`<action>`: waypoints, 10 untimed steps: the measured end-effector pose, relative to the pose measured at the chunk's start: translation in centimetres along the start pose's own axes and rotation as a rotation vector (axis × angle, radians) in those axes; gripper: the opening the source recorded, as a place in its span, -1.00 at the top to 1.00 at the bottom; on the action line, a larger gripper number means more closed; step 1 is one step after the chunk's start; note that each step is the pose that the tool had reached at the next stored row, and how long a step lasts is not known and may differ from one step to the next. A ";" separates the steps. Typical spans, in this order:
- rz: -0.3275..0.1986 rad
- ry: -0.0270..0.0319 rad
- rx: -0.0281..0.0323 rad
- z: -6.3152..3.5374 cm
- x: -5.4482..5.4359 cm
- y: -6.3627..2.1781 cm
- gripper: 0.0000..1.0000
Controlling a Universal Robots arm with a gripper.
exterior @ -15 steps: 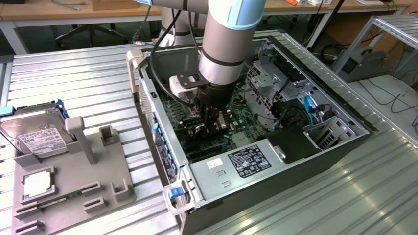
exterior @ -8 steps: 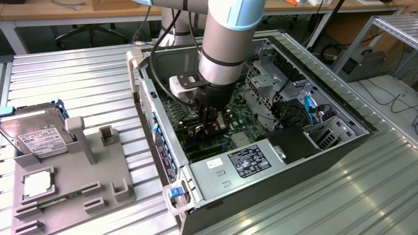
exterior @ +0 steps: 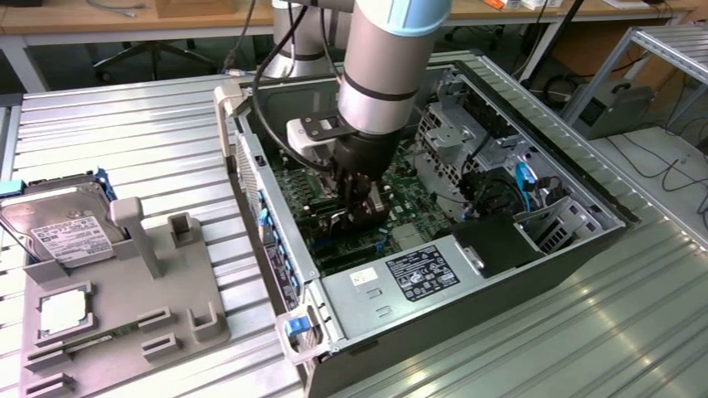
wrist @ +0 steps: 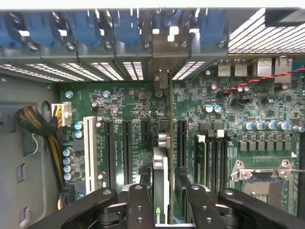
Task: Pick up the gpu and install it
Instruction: 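Insert the gpu into the slot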
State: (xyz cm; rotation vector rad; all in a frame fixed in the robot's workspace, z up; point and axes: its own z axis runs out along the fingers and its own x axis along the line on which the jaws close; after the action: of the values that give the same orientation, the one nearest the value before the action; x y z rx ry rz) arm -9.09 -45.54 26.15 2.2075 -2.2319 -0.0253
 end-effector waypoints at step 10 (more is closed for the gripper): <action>0.000 -0.0001 0.0000 -3.24 -0.1 0.04 0.31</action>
State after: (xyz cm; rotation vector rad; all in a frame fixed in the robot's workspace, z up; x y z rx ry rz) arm -9.09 -45.45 29.40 2.2075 -2.2320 -0.0254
